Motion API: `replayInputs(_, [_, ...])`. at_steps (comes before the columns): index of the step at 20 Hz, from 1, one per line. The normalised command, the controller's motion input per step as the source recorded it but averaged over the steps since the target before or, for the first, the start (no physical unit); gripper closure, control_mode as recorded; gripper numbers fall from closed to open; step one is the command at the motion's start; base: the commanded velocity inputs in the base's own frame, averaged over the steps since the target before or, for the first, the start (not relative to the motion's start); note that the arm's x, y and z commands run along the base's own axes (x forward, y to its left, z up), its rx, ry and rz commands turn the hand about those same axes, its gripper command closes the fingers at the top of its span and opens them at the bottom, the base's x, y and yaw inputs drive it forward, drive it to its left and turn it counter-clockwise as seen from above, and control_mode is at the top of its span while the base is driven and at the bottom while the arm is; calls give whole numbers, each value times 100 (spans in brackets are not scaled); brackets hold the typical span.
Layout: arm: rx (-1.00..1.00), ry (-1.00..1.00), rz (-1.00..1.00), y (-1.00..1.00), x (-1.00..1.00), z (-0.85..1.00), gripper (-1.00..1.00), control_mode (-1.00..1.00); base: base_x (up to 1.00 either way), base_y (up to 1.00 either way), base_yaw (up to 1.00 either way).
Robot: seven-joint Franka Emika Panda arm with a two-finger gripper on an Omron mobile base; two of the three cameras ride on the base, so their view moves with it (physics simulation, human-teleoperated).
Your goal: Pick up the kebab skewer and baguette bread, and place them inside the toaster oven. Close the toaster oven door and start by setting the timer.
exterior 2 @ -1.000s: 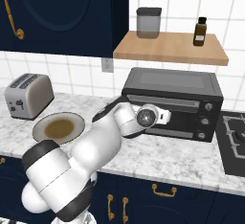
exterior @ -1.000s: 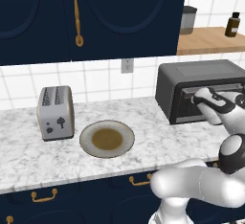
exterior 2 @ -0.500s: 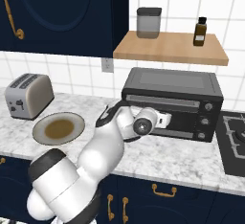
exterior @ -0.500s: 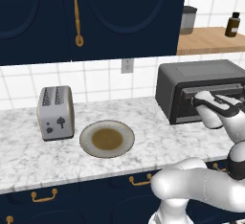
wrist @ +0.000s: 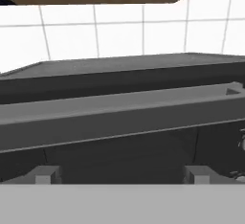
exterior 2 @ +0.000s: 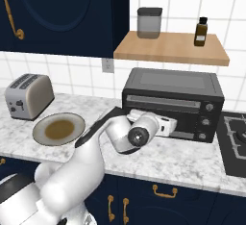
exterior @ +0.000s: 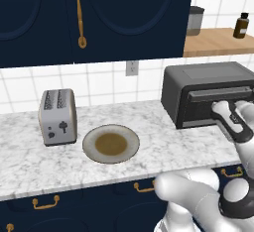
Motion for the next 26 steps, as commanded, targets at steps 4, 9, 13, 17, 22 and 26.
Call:
replayInputs(4, [-6, -14, 10, -87, -78, 66, -100, -100, 0, 0, 0])
replayInputs(9, [-9, -15, 14, -87, -84, 33, -100, -100, 0, 0, 0])
replayInputs(13, [-6, -15, 18, -67, -18, 0, -100, -100, 0, 0, 0])
replayInputs(17, [0, -11, 17, -49, 19, 0, -100, -100, 0, 0, 0])
replayInputs(22, [1, -12, 16, -27, 52, -3, -100, -100, 0, 0, 0])
replayInputs(26, [5, -9, 5, -41, 67, -7, -100, -100, 0, 0, 0])
